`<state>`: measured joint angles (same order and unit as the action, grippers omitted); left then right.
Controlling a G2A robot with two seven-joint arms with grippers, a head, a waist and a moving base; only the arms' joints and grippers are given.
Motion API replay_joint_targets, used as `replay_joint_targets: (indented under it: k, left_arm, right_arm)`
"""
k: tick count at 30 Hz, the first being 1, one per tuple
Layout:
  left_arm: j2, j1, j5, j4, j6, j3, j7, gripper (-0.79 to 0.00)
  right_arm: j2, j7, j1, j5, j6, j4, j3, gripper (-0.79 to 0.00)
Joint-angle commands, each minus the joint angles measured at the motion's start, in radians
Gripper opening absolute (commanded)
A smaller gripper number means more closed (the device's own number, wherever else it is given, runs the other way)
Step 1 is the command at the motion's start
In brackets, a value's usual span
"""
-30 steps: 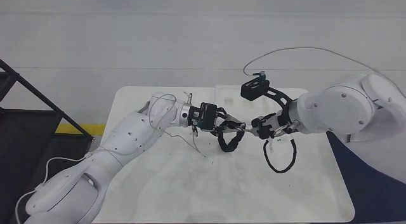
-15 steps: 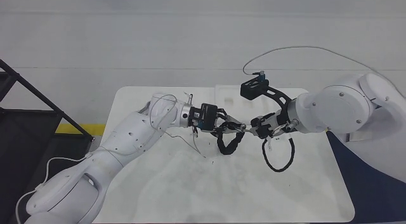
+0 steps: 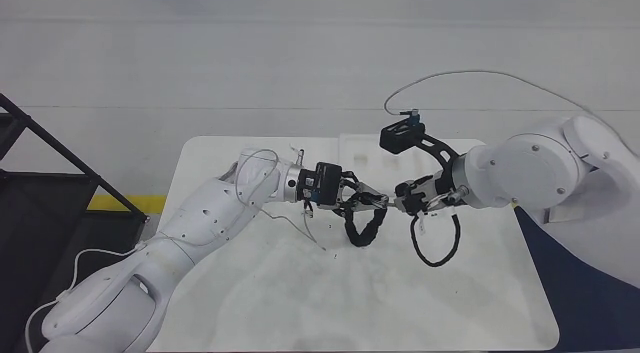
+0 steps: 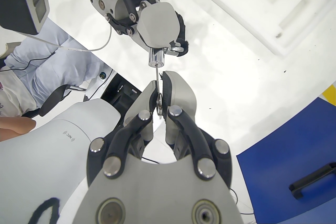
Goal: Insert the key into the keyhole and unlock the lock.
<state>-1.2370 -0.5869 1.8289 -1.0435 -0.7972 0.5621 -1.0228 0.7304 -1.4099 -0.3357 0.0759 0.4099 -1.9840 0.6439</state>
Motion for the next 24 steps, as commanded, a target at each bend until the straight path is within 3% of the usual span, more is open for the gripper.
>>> replay_joint_targets:
  k: [1, 24]
  left_arm:
    - [0.0, 0.0, -0.005, 0.0, 0.001, 0.0, -0.001, -0.785]
    - [0.001, -0.001, -0.074, 0.0, 0.004, -0.006, -0.004, -0.785]
  right_arm:
    - [0.0, 0.005, -0.002, -0.005, 0.005, 0.003, 0.002, -0.785]
    - [0.006, 0.037, -0.025, -0.041, 0.027, 0.028, 0.026, -0.785]
